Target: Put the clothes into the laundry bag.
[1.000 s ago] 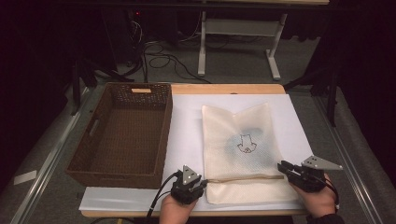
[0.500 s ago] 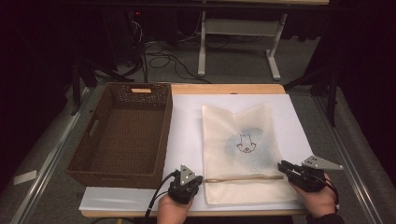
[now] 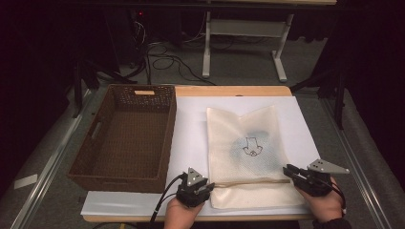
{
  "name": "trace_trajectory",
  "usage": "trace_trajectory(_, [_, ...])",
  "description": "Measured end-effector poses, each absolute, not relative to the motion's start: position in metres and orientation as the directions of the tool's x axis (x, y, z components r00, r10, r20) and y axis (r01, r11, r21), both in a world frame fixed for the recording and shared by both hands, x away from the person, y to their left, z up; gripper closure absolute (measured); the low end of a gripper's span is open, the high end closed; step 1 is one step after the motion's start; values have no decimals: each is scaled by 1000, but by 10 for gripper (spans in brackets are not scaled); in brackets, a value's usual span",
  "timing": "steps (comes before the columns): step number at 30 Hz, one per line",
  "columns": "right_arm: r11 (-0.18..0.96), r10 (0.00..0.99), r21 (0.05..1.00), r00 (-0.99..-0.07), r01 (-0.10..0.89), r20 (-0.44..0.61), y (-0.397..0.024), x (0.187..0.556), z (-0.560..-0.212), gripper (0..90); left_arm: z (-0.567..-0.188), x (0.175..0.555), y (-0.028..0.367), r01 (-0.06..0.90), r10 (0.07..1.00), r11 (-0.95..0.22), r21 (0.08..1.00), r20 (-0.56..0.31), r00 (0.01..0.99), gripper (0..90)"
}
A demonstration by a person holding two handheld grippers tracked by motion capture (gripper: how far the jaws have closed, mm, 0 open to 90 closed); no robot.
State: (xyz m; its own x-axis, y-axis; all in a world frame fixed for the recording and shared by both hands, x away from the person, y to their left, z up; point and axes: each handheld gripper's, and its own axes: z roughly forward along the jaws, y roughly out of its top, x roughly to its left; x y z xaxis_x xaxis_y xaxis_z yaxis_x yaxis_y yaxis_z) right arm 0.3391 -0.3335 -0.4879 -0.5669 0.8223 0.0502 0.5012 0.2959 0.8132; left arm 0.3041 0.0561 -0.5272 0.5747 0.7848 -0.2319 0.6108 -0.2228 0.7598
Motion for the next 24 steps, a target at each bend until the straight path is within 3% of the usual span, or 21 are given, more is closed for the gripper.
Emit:
trace_trajectory(4, [299,821,811,-569,503,50,-332,339,-488,747,-527,304,56,611,781,-222,760,-237,578,669])
trace_trajectory(6, [298,822,809,-567,506,52,-331,338,-488,747,-527,304,56,615,773,-222,756,-248,584,760])
trace_trajectory(14, [295,823,814,-566,500,49,-334,339,-488,747,-520,301,58,612,769,-206,764,-261,584,798])
trace_trajectory(24, [293,824,816,-565,498,50,-333,339,-487,746,-510,293,48,555,770,-241,796,-192,609,823])
